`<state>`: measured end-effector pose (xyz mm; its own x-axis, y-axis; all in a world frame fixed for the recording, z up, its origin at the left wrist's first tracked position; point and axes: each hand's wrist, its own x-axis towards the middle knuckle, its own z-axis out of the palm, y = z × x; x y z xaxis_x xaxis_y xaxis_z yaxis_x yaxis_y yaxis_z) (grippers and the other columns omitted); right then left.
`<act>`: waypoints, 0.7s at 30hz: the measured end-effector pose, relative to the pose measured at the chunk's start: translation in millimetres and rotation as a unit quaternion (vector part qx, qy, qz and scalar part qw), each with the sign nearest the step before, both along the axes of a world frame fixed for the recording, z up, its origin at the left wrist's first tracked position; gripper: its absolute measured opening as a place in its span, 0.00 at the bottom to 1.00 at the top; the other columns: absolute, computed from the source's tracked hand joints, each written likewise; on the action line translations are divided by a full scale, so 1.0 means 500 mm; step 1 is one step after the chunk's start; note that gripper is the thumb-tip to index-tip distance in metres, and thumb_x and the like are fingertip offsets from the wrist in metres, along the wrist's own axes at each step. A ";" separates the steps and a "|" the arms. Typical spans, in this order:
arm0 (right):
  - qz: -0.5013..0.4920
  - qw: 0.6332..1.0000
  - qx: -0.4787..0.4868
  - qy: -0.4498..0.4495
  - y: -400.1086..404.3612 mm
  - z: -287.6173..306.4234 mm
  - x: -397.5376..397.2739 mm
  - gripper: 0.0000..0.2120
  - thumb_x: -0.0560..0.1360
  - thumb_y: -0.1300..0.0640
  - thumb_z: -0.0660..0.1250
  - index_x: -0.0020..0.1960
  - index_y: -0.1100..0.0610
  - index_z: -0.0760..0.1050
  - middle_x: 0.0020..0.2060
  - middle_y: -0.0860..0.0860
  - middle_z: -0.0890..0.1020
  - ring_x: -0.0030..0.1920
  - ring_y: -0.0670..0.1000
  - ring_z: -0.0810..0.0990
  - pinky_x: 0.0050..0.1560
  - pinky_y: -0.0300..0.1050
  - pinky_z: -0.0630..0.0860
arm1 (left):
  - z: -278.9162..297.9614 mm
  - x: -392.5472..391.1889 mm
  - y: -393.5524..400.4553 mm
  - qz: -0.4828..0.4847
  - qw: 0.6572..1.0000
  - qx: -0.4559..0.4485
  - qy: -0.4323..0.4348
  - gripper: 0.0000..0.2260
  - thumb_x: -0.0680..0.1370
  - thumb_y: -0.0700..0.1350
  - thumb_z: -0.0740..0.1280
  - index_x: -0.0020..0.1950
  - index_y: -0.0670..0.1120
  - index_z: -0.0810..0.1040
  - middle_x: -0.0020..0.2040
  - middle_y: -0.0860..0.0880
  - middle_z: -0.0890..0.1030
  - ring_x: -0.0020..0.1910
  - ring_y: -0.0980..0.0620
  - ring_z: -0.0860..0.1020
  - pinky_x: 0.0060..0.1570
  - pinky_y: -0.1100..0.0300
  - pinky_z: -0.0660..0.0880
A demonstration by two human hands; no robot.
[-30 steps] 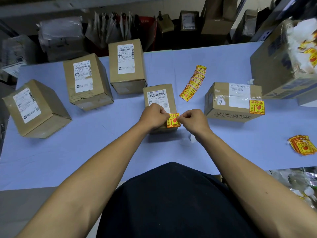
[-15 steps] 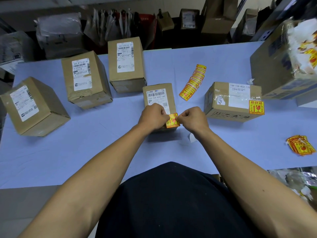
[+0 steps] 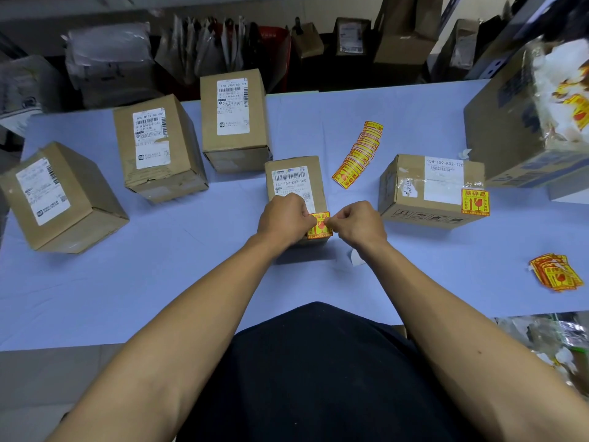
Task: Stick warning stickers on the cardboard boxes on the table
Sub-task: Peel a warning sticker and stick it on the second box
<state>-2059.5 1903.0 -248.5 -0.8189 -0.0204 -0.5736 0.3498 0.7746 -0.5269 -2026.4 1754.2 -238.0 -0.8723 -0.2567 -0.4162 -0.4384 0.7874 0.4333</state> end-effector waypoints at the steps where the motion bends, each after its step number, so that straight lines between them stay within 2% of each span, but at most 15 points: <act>1: 0.001 1.000 -0.005 -0.001 0.002 0.000 0.000 0.10 0.71 0.49 0.75 0.37 0.55 0.83 0.37 0.52 0.84 0.43 0.54 0.82 0.37 0.44 0.72 | 0.001 -0.002 0.002 -0.009 1.000 -0.016 -0.004 0.08 0.70 0.48 0.69 0.37 0.43 0.80 0.37 0.45 0.82 0.39 0.43 0.79 0.34 0.55 0.76; 4: -0.001 1.000 -0.016 -0.005 0.006 -0.001 0.000 0.10 0.71 0.49 0.74 0.37 0.54 0.82 0.37 0.51 0.84 0.44 0.54 0.82 0.38 0.45 0.73 | 0.003 -0.009 -0.001 -0.044 0.994 -0.097 0.000 0.14 0.71 0.54 0.70 0.38 0.44 0.75 0.41 0.44 0.82 0.39 0.42 0.76 0.33 0.55 0.69; 6: 0.001 1.000 -0.025 -0.006 0.011 -0.006 0.001 0.10 0.71 0.48 0.74 0.38 0.53 0.82 0.37 0.50 0.84 0.44 0.54 0.82 0.39 0.48 0.75 | 0.006 -0.009 -0.016 -0.059 0.986 -0.155 0.009 0.18 0.71 0.61 0.70 0.42 0.48 0.71 0.45 0.44 0.82 0.43 0.40 0.77 0.36 0.55 0.65; 8: 0.004 0.998 -0.054 -0.009 0.016 -0.014 0.004 0.10 0.73 0.47 0.71 0.44 0.53 0.83 0.42 0.50 0.84 0.47 0.55 0.82 0.45 0.53 0.79 | 0.003 0.002 -0.039 -0.076 0.982 -0.173 0.029 0.20 0.71 0.64 0.68 0.48 0.47 0.74 0.50 0.44 0.80 0.51 0.40 0.77 0.39 0.54 0.67; 10: 0.004 0.996 -0.087 -0.015 0.007 -0.019 0.009 0.16 0.77 0.43 0.65 0.54 0.54 0.82 0.51 0.52 0.84 0.52 0.56 0.81 0.53 0.56 0.80 | -0.008 0.021 -0.058 -0.111 0.976 -0.170 0.077 0.22 0.74 0.61 0.67 0.58 0.45 0.75 0.57 0.43 0.77 0.57 0.41 0.73 0.46 0.50 0.70; 13: 0.016 0.994 -0.106 -0.025 -0.024 -0.026 0.019 0.24 0.80 0.39 0.58 0.65 0.54 0.77 0.61 0.54 0.81 0.59 0.58 0.79 0.60 0.57 0.76 | -0.028 0.051 -0.068 -0.114 0.979 -0.123 0.115 0.25 0.77 0.56 0.66 0.70 0.44 0.71 0.69 0.43 0.70 0.69 0.41 0.66 0.62 0.47 0.68; 15: 0.057 0.993 -0.104 -0.005 -0.035 -0.032 0.032 0.24 0.80 0.38 0.59 0.67 0.53 0.75 0.61 0.53 0.81 0.59 0.57 0.79 0.58 0.50 0.75 | -0.040 0.066 -0.064 -0.085 0.987 -0.074 0.112 0.26 0.79 0.54 0.65 0.74 0.44 0.68 0.75 0.43 0.64 0.74 0.42 0.61 0.67 0.47 0.66; 18: 0.074 0.987 -0.145 -0.005 -0.017 -0.040 0.061 0.20 0.77 0.38 0.65 0.65 0.46 0.73 0.56 0.45 0.81 0.54 0.49 0.79 0.49 0.39 0.71 | -0.053 0.073 -0.063 -0.052 0.992 -0.015 0.113 0.27 0.79 0.52 0.65 0.76 0.44 0.66 0.78 0.45 0.60 0.74 0.43 0.62 0.67 0.49 0.67; 20: 0.059 0.981 -0.180 -0.049 0.005 -0.048 0.071 0.20 0.74 0.38 0.68 0.63 0.44 0.74 0.58 0.44 0.81 0.55 0.46 0.79 0.51 0.39 0.73 | -0.059 0.074 -0.065 -0.034 0.991 0.025 0.124 0.27 0.79 0.50 0.67 0.75 0.44 0.66 0.78 0.46 0.59 0.73 0.44 0.64 0.66 0.51 0.69; 21: 0.052 0.977 -0.194 -0.070 0.013 -0.053 0.071 0.22 0.74 0.38 0.69 0.65 0.45 0.74 0.60 0.45 0.81 0.58 0.47 0.78 0.56 0.42 0.75 | -0.062 0.075 -0.065 -0.016 0.990 0.045 0.131 0.27 0.78 0.50 0.67 0.75 0.45 0.66 0.78 0.47 0.58 0.73 0.46 0.65 0.66 0.53 0.69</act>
